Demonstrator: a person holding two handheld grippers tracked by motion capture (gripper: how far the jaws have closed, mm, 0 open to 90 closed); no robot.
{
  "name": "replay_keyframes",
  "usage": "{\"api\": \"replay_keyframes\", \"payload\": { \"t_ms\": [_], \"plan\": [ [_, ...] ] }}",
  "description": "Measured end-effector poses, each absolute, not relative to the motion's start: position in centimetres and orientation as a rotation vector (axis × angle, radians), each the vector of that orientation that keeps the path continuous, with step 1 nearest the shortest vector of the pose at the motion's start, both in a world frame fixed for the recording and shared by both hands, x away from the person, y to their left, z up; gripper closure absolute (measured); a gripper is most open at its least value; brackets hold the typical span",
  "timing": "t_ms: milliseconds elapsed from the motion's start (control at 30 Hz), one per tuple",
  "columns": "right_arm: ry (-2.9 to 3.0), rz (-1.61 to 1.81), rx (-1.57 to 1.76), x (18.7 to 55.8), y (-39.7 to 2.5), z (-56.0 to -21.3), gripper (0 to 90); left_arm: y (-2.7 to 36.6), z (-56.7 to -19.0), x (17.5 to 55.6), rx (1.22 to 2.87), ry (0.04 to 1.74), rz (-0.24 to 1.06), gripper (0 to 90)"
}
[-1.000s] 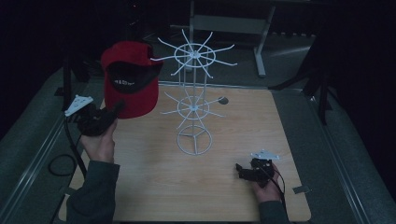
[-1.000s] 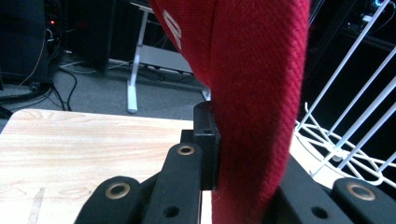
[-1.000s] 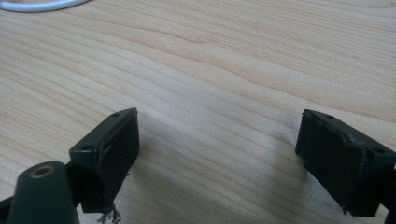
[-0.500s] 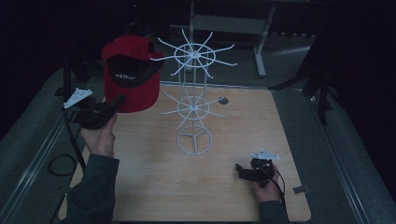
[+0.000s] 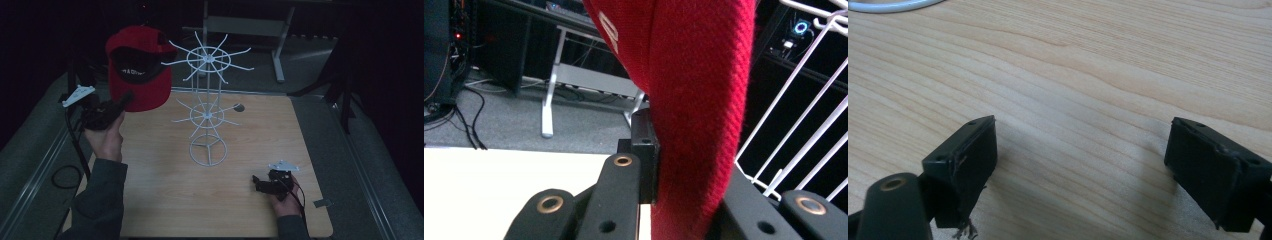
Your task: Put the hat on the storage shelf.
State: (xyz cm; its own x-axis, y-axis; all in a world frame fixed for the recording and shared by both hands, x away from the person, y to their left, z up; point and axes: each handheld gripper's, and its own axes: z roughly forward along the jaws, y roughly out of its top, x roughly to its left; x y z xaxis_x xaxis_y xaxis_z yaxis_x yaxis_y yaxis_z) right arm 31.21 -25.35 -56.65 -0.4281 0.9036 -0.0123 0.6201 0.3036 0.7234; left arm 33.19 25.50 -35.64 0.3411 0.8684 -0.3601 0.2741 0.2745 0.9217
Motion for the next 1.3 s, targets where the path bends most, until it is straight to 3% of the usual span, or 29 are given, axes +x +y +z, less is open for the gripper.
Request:
{"api": "replay_keyframes", "payload": {
  "t_ms": [1300],
  "plan": [
    [2.157,0.915,1.357,31.2,-25.3,-56.7,13.4,25.7,-34.0,32.0,1.198,1.066,0.489,85.7]
  ]
}}
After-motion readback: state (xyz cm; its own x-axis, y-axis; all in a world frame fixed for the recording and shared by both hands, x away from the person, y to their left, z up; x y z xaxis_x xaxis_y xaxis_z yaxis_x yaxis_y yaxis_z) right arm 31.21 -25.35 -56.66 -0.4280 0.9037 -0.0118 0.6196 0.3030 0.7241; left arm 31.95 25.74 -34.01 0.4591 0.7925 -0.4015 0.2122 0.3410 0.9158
